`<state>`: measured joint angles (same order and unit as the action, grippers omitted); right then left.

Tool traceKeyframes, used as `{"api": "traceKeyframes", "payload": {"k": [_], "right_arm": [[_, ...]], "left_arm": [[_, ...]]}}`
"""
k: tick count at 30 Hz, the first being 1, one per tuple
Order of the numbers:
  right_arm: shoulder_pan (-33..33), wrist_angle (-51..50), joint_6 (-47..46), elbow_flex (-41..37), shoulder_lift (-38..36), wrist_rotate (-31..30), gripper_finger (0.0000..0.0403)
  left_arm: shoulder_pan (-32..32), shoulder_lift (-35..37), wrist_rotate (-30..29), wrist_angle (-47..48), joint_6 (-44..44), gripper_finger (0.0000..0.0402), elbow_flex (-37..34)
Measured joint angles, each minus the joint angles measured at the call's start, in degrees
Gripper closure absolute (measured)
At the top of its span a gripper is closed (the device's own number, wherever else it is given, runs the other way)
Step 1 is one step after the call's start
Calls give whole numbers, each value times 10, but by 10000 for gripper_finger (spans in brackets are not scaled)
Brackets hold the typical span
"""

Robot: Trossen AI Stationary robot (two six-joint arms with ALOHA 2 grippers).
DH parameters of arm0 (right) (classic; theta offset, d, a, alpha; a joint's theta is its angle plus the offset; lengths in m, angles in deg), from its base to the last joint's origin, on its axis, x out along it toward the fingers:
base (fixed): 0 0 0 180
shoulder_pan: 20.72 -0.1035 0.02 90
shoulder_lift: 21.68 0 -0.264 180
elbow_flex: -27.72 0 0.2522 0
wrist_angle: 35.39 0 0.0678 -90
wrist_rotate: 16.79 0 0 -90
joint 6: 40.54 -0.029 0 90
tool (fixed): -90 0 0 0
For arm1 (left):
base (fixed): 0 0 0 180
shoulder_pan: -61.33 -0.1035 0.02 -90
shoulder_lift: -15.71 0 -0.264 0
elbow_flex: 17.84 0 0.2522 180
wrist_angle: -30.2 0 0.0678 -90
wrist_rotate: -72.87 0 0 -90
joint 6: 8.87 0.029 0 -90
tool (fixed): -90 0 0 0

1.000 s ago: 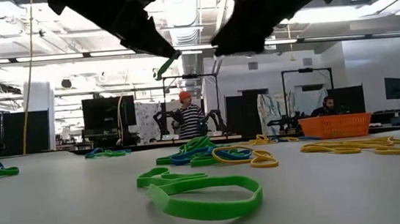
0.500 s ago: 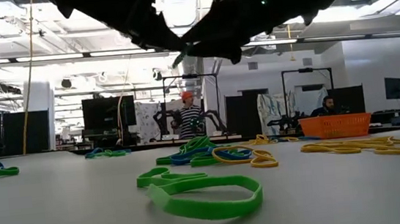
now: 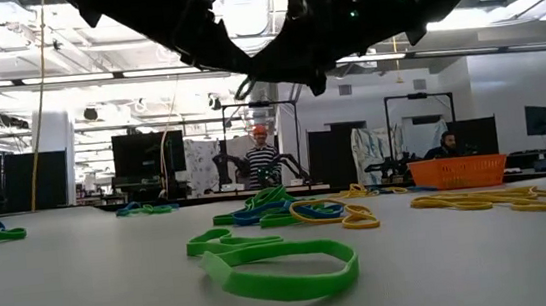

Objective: Sort rubber bands into baskets
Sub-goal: Put the green rubber band into the orange bin

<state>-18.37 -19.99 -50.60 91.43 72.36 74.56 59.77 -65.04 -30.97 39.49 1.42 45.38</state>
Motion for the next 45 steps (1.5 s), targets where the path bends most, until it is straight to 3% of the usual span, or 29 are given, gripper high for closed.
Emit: {"api": "traceKeyframes", "payload": {"k": [5,14,23,29,34,45], "right_arm": [[1,-8,17,0,0,0,379],[10,-127,28,0,-33,-37,380],[64,-306,43,0,-130,-91,381],[157,-441,41,0,-189,-140,381],[264,-522,32,0,-212,-152,381],[455,-596,31,0,-200,-150,376]], "left_arm": [[0,0,0,4,0,401,0],[1,0,-17,44,0,391,0],[3,0,3,61,-9,293,0],[6,1,92,61,-37,248,-9],[19,1,98,44,-49,244,-35],[43,1,98,-1,-66,245,-73]]}}
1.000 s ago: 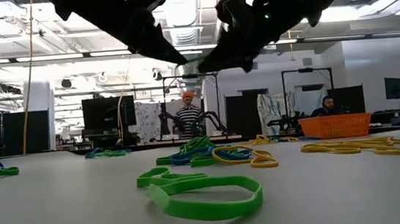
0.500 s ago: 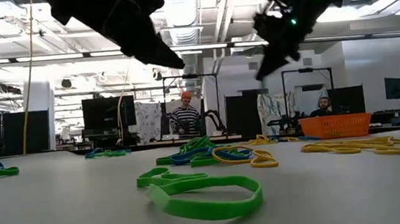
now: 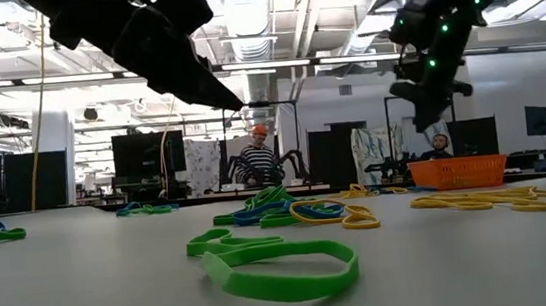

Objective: Sort rubber bands into baskets
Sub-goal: Put the green rubber band into the orange bin

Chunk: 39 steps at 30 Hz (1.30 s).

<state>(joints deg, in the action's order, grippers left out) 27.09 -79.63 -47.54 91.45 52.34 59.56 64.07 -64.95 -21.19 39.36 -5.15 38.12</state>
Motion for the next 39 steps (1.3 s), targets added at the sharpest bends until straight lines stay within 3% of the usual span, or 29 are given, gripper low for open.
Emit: {"api": "traceKeyframes", "payload": {"k": [9,20,34,39], "right_arm": [[69,-36,0,0,58,1,362],[84,-54,10,0,116,-37,350],[81,-60,10,0,110,-42,207],[81,-60,10,0,110,-42,180]], "left_arm": [[12,0,0,-3,0,245,0],[19,0,0,-3,0,245,0],[19,0,-11,-5,5,245,0],[19,0,-11,-5,5,245,0]]}}
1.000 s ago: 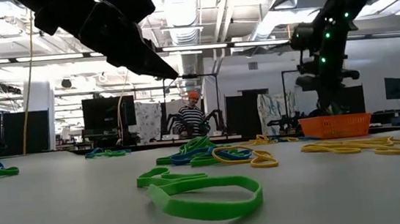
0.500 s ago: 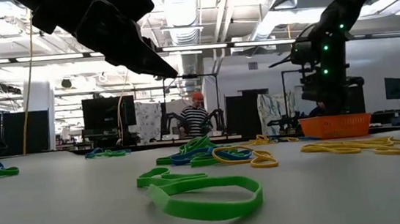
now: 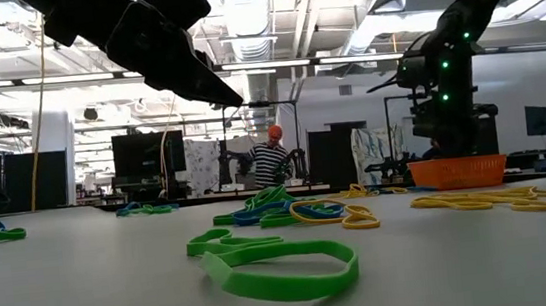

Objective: Sort rubber bands into baskets
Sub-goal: Put the green rubber band into the orange bin

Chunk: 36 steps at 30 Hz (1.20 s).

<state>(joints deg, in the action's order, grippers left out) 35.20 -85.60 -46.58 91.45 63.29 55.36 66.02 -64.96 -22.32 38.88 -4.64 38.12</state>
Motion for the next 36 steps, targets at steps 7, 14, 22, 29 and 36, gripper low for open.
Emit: {"api": "traceKeyframes", "payload": {"k": [7,14,22,29,36], "right_arm": [[-4,0,0,0,-2,0,180],[-29,27,3,0,-61,-1,182],[-105,60,9,0,-156,22,182],[-223,66,22,0,-184,108,182],[-370,98,45,-26,-182,118,182]], "left_arm": [[0,0,-6,0,0,245,0],[0,0,-15,0,11,245,0],[0,0,-17,2,16,245,0],[0,0,-17,38,3,245,0],[0,0,-17,112,-43,245,0]]}}
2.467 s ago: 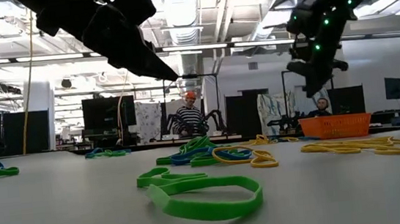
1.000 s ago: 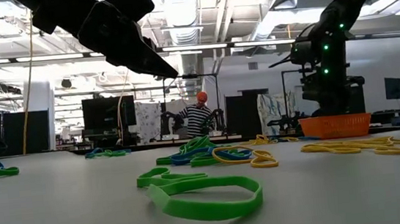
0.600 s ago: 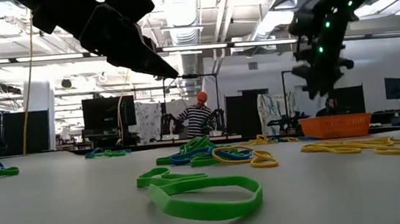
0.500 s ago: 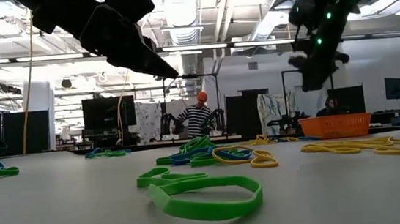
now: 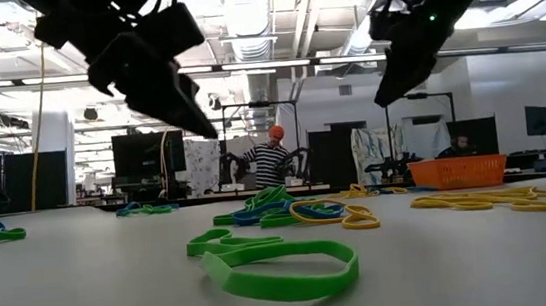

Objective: Sort rubber bands into baskets
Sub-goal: Put the green rubber band into the orange bin

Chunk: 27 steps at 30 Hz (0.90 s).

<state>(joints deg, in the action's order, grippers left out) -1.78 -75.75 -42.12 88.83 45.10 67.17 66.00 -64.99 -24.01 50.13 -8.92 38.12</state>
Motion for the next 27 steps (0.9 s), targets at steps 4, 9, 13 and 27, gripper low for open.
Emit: {"api": "traceKeyframes", "payload": {"k": [4,9,13,27], "right_arm": [[-71,27,-10,-25,0,1,182],[-145,88,-28,-64,1,1,182],[-193,143,-29,-90,1,1,182],[-280,321,15,-112,62,-1,182]], "left_arm": [[0,0,0,48,-27,245,0],[0,0,0,103,-57,245,0],[0,0,2,133,-80,245,0],[9,0,95,296,-201,245,0]]}}
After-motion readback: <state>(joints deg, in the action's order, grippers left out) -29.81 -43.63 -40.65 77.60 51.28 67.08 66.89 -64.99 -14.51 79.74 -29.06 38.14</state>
